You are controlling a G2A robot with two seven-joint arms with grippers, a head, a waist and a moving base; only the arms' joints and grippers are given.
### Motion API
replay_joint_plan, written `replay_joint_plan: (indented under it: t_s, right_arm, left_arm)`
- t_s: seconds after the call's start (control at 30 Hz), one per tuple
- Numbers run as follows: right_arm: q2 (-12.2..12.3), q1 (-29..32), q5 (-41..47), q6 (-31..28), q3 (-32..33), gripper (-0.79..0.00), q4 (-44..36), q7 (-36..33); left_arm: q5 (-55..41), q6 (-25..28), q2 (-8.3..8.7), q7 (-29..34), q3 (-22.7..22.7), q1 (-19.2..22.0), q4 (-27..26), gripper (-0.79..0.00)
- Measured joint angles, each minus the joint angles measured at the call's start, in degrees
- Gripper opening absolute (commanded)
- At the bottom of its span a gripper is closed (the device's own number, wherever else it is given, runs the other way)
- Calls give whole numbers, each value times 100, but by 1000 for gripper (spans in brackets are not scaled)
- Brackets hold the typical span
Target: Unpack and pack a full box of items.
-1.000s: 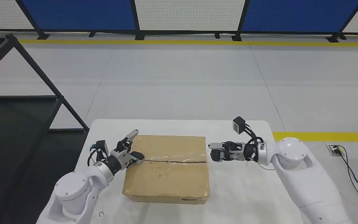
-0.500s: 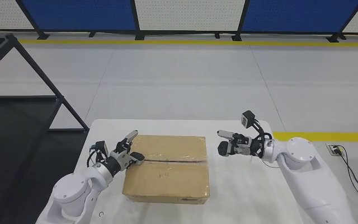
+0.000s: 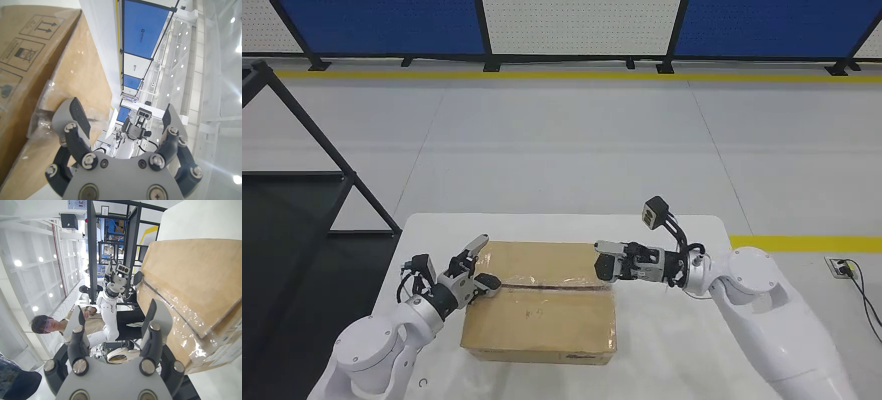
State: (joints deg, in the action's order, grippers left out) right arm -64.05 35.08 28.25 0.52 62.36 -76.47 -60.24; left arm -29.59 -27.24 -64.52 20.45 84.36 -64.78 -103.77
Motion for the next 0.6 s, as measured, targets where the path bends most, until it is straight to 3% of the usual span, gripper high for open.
replay_joint_plan:
  t_s: [0.23,0.4,0.6]
  right_arm:
    - [-77,-7,-249,341,-411,-785,-325,109]
    - [-326,-490,-544,939,-1253,-785,-200,412]
    - [-635,-962,-611,1223,-1933,-785,260,828]
  left_arm:
    - [-77,115,-4,-80,59,-90,-32,0]
    - [-68,119,1,-78,72,-112,-31,0]
    - [-82,126,3,-64,72,-117,-8,0]
